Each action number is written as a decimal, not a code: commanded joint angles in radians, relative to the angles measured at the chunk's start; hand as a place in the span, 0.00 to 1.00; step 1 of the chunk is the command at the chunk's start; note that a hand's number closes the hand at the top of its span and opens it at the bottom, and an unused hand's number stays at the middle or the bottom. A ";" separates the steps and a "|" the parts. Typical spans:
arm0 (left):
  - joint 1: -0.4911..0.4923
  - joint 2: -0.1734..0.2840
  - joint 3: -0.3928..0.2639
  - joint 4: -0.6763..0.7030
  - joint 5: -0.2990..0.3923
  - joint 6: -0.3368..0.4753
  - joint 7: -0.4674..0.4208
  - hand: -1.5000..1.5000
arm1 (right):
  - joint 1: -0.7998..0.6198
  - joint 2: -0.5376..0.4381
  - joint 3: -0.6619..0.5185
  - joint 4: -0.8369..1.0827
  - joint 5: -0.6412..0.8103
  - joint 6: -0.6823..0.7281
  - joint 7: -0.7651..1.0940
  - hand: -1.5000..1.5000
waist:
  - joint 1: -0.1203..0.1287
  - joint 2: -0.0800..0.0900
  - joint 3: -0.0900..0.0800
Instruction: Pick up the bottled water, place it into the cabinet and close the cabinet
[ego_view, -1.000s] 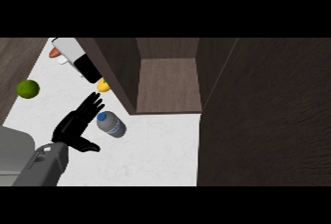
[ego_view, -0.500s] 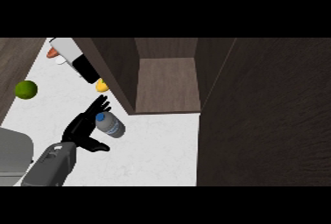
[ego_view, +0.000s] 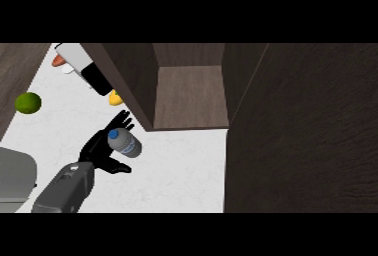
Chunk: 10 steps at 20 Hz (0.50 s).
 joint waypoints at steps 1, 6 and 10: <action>0.007 -0.057 0.000 0.021 0.004 -0.083 -0.072 0.00 | 0.008 0.000 0.002 0.037 0.010 0.005 -0.030 0.00 | -0.003 0.000 0.000; 0.015 -0.038 -0.004 0.019 0.014 -0.187 -0.033 0.00 | -0.010 -0.009 -0.019 -0.035 -0.034 -0.017 0.047 0.00 | 0.009 -0.003 0.001; 0.023 -0.049 0.002 0.022 0.018 -0.194 -0.055 0.00 | -0.056 -0.004 -0.040 0.069 -0.039 0.004 -0.001 0.00 | 0.002 0.003 0.000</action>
